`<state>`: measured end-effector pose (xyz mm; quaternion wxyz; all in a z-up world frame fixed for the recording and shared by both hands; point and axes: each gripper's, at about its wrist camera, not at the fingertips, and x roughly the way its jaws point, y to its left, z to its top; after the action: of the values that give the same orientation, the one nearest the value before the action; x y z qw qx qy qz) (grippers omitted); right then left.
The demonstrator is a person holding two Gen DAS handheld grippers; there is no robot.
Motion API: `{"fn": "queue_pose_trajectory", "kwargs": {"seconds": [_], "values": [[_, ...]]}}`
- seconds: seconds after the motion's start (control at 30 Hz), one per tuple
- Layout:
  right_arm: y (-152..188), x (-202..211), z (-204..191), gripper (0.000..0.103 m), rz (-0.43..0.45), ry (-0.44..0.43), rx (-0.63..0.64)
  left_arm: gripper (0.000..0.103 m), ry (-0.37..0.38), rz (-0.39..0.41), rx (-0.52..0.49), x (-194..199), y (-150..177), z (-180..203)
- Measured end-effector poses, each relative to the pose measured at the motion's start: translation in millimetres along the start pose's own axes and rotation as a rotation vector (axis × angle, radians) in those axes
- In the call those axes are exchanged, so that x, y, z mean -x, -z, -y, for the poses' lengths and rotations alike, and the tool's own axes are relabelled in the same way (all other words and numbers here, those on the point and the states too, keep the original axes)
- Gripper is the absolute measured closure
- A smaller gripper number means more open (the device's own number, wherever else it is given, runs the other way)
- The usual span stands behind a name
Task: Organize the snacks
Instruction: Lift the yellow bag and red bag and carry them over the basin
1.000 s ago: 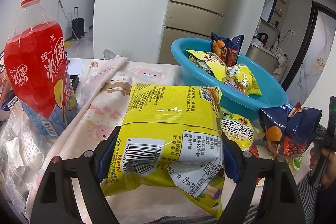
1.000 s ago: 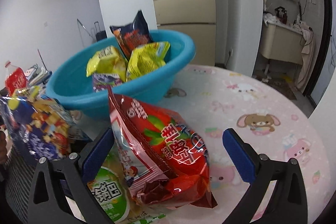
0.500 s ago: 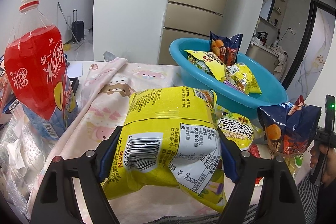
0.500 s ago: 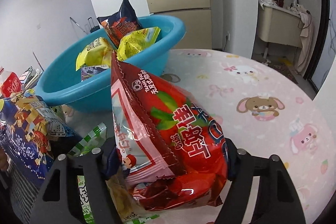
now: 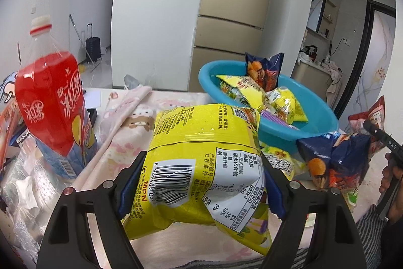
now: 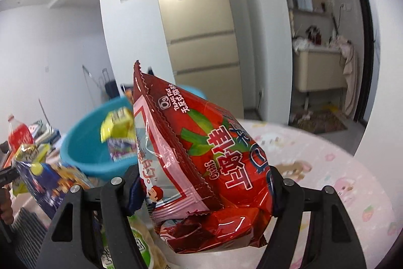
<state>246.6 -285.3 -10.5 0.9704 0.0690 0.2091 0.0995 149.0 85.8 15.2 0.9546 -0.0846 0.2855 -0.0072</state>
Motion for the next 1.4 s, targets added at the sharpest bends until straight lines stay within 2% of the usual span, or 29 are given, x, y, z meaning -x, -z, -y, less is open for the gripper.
{"fn": "queue_pose_trajectory", "kwargs": {"seconds": [0.1, 0.23, 0.33, 0.53, 0.77, 1.1, 1.27, 1.4], "values": [[-8.4, 13.8, -8.0, 0.031, 0.066, -0.005, 0.017, 0.02, 0.0, 0.026, -0.004, 11.9, -3.0, 4.5], [-20.1, 38.7, -31.6, 0.031, 0.153, 0.015, 0.106, 0.02, 0.007, 0.089, -0.027, 39.2, -8.3, 16.7], [-33.2, 54.9, -44.3, 0.031, 0.196, -0.032, 0.116, 0.02, 0.035, 0.136, -0.038, 61.6, -17.7, 27.1], [-67.1, 76.9, -60.8, 0.031, 0.241, -0.099, 0.118, 0.02, 0.111, 0.222, -0.042, 108.0, -59.5, 53.5], [-114.0, 96.3, -75.7, 0.031, 0.323, -0.17, 0.129, 0.02, 0.108, 0.307, -0.057, 137.1, -103.0, 77.9], [-156.3, 88.4, -90.6, 0.031, 0.394, -0.225, 0.117, 0.02, 0.166, 0.388, -0.065, 135.7, -146.1, 101.9], [-163.1, 58.9, -94.4, 0.031, 0.39, -0.24, 0.119, 0.02, 0.198, 0.378, -0.077, 98.4, -161.6, 107.9], [-163.4, 24.2, -92.8, 0.031, 0.349, -0.235, 0.115, 0.02, 0.207, 0.32, -0.072, 52.2, -173.9, 102.1]]}}
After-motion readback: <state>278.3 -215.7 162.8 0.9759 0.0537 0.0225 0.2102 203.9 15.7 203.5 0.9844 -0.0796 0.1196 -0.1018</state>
